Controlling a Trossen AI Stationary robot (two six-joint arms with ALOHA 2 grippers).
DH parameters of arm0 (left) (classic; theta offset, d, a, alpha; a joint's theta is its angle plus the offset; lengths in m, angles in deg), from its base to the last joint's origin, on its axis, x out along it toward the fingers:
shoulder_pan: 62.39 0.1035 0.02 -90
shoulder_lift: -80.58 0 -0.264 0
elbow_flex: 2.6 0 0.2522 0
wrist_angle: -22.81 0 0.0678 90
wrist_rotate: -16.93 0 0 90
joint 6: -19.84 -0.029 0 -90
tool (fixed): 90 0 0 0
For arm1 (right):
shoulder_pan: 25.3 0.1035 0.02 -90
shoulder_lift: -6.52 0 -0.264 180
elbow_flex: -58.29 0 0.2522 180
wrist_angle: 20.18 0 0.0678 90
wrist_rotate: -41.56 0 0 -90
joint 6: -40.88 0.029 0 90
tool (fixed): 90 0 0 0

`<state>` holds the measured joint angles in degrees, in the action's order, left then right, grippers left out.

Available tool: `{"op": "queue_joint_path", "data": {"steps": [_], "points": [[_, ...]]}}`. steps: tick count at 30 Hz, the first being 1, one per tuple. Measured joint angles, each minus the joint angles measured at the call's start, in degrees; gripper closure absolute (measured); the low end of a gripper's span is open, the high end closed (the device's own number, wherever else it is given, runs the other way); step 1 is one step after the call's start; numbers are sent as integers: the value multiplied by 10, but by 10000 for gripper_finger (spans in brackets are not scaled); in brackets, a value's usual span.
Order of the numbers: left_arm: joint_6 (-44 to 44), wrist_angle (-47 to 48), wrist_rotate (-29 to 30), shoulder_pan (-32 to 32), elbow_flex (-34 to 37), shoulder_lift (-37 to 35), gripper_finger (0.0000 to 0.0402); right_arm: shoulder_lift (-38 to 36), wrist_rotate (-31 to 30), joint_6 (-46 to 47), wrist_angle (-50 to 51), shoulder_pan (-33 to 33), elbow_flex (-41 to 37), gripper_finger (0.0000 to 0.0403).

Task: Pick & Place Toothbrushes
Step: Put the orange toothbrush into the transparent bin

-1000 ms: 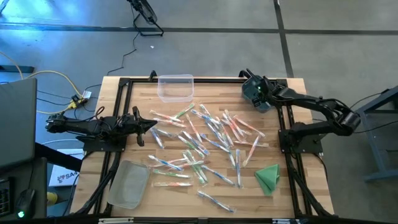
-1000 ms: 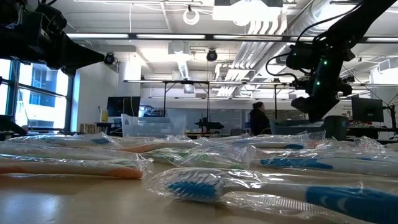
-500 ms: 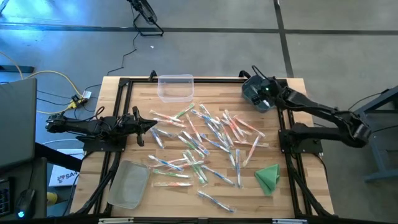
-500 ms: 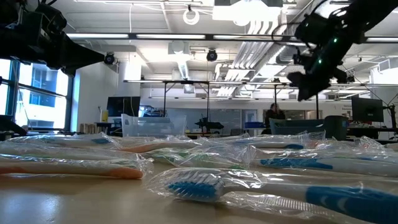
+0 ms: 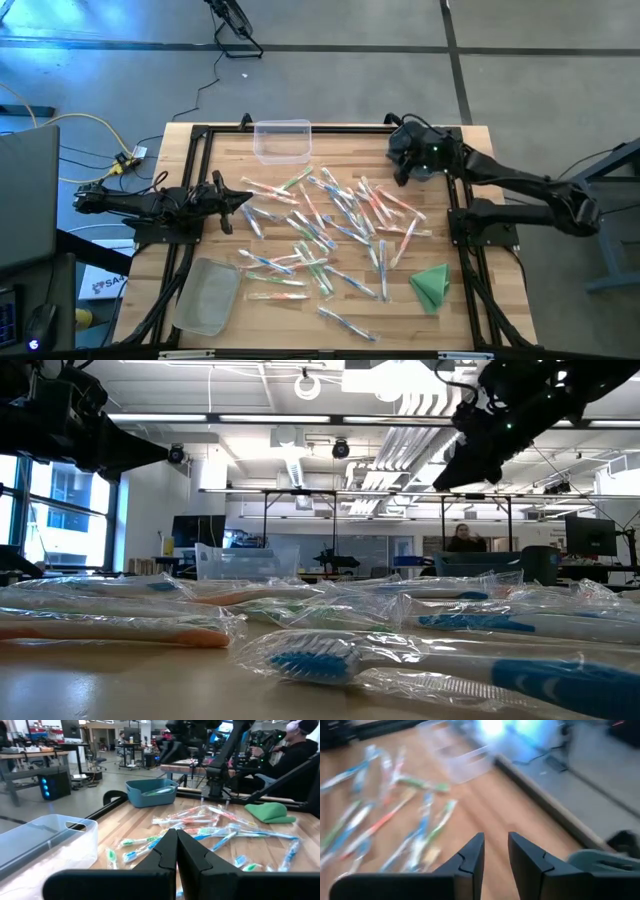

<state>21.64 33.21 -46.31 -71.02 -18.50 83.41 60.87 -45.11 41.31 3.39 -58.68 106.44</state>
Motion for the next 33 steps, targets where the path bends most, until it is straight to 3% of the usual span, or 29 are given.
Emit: {"op": "queue_joint_path", "data": {"steps": [5,17,33], "points": [[0,0,1,0,0,0,402,10,44,38,15,23,0,332],[0,3,1,0,0,0,402,14,41,132,175,92,0,335],[0,3,1,0,0,0,402,14,-34,165,247,144,0,335]]}}
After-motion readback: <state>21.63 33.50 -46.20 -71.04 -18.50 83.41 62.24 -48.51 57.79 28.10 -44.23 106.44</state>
